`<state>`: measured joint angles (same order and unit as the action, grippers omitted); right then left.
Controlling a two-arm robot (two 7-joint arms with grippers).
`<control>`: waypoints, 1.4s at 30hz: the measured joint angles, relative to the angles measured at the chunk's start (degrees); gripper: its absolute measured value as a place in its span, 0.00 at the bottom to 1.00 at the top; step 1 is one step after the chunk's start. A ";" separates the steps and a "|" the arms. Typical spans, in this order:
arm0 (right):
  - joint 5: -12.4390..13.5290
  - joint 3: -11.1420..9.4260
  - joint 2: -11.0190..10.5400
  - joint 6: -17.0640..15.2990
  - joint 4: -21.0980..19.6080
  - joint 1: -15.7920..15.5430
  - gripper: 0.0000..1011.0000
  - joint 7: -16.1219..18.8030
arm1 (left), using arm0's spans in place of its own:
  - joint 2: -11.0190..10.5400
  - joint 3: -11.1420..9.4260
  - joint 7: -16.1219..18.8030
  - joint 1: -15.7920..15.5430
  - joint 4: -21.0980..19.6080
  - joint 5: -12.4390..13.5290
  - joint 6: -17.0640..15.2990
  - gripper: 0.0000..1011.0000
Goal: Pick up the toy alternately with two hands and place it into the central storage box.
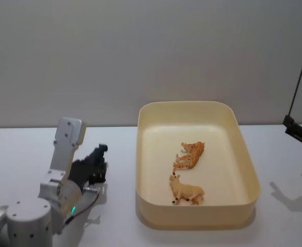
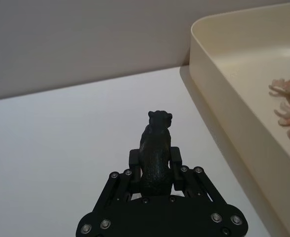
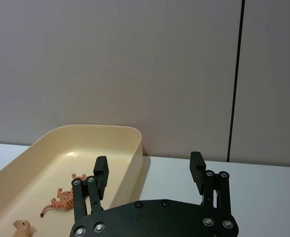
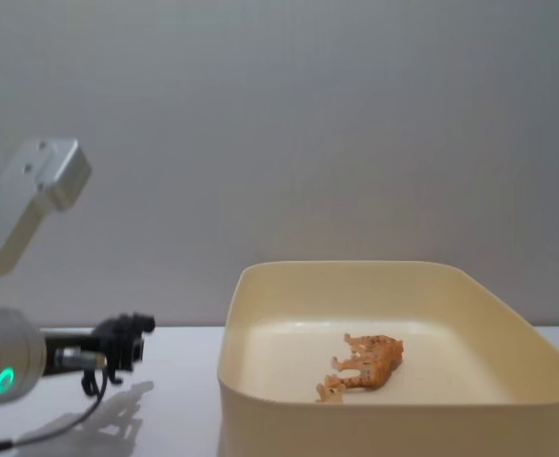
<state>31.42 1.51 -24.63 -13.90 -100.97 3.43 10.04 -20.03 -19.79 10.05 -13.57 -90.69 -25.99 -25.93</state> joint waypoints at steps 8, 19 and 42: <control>0.00 0.00 0.00 0.00 0.00 0.00 0.99 0.00 | 0.22 0.36 -1.31 -1.82 -2.86 3.08 -0.55 0.32; 0.00 0.00 0.00 0.00 0.00 0.00 0.99 0.00 | 1.07 -0.01 -7.81 -4.76 -4.13 6.61 -2.15 0.32; 0.00 0.00 0.01 0.00 0.00 0.00 0.99 0.00 | 6.20 -4.07 -27.37 -12.98 3.05 15.69 -2.85 0.32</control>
<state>31.42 1.51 -24.63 -13.90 -100.97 3.43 10.04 -13.83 -23.87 -17.32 -26.55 -87.65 -10.30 -28.78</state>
